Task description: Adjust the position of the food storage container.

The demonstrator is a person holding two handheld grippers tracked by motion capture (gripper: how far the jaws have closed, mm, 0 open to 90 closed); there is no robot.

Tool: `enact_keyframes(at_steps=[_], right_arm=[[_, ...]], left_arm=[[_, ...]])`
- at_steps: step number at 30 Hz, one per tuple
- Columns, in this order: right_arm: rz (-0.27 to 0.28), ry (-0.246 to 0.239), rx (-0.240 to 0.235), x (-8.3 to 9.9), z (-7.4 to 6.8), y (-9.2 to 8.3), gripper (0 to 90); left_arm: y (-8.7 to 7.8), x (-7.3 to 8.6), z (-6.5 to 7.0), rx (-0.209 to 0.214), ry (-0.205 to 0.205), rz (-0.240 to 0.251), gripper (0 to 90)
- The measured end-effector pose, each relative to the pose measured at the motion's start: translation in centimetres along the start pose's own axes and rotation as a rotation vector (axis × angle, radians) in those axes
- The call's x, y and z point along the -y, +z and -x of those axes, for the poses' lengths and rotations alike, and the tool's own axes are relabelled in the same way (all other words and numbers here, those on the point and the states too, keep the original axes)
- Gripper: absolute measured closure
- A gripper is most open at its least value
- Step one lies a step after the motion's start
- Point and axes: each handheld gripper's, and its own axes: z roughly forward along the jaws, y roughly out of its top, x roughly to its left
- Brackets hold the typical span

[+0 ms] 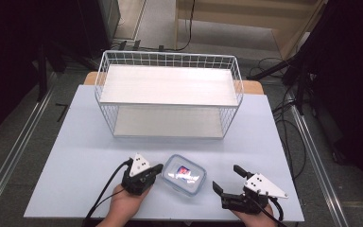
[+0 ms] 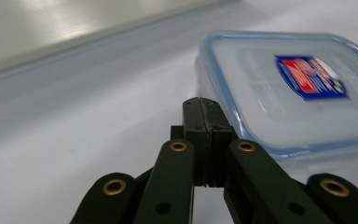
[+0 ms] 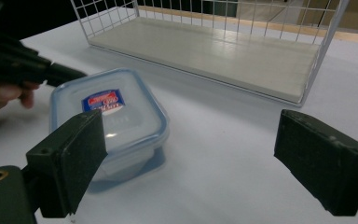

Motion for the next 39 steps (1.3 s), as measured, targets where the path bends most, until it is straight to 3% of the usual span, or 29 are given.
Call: enact_keyframes(at_steps=[2,4,8,9,10,11,12,13,14,16,17,18,20,22,28,39], right_arm=[[0.004,0.013,0.0,0.0,0.2,-0.2,10.9],[0.003,0.019,-0.001,0.0,0.2,-0.3,12.5],[-0.039,0.031,-0.021,0.5,0.1,-0.2,21.3],[-0.067,0.045,-0.027,0.8,0.1,0.0,34.0],[-0.067,0.045,-0.027,0.8,0.1,0.0,34.0],[-0.074,0.055,-0.025,0.9,0.1,0.0,40.0],[-0.123,0.077,-0.029,1.4,0.2,0.3,56.7],[-0.123,0.077,-0.029,1.4,0.2,0.3,56.7],[-0.181,0.094,-0.052,1.8,0.2,0.6,73.4],[-0.245,0.089,-0.068,2.4,-0.1,0.9,86.7],[-0.245,0.089,-0.068,2.4,-0.1,0.9,86.7],[-0.292,0.064,-0.102,3.0,-0.9,1.1,90.0],[-0.303,0.056,-0.119,3.1,-1.2,1.1,90.0],[-0.322,0.019,-0.171,3.2,-2.7,1.2,90.0],[-0.304,0.02,-0.142,2.8,-3.1,1.8,90.0],[-0.3,0.005,-0.119,1.8,-2.2,4.4,88.5]], left_arm=[[-0.8,0.3,0.9,0.009,0.025,-0.029,90.0],[-1.7,0.6,1.1,-0.001,0.036,-0.023,90.0],[-3.0,1.2,0.4,-0.028,0.02,0.04,86.9],[-3.2,1.1,0.0,-0.022,0.002,0.055,82.6],[-3.2,1.1,0.0,-0.022,0.002,0.055,80.0],[-3.4,0.9,-0.2,-0.019,0.0,0.072,80.0],[-3.7,0.7,-0.6,-0.027,-0.009,0.095,72.9],[-3.7,0.7,-0.6,-0.027,-0.009,0.095,69.5],[-3.9,0.5,-0.7,-0.033,-0.002,0.102,65.9],[-3.9,0.4,-1.0,-0.044,0.003,0.116,60.3],[-3.9,0.3,-1.1,-0.054,-0.001,0.119,60.3],[-3.8,0.1,-1.3,-0.05,-0.004,0.124,58.0],[-3.8,0.1,-1.4,-0.051,-0.002,0.127,57.4],[-3.7,-0.1,-1.3,-0.06,0.01,0.122,55.9],[-3.5,-0.1,-1.3,-0.053,0.004,0.127,53.7],[-4.5,0.5,-1.5,-0.057,-0.032,0.135,51.4]])
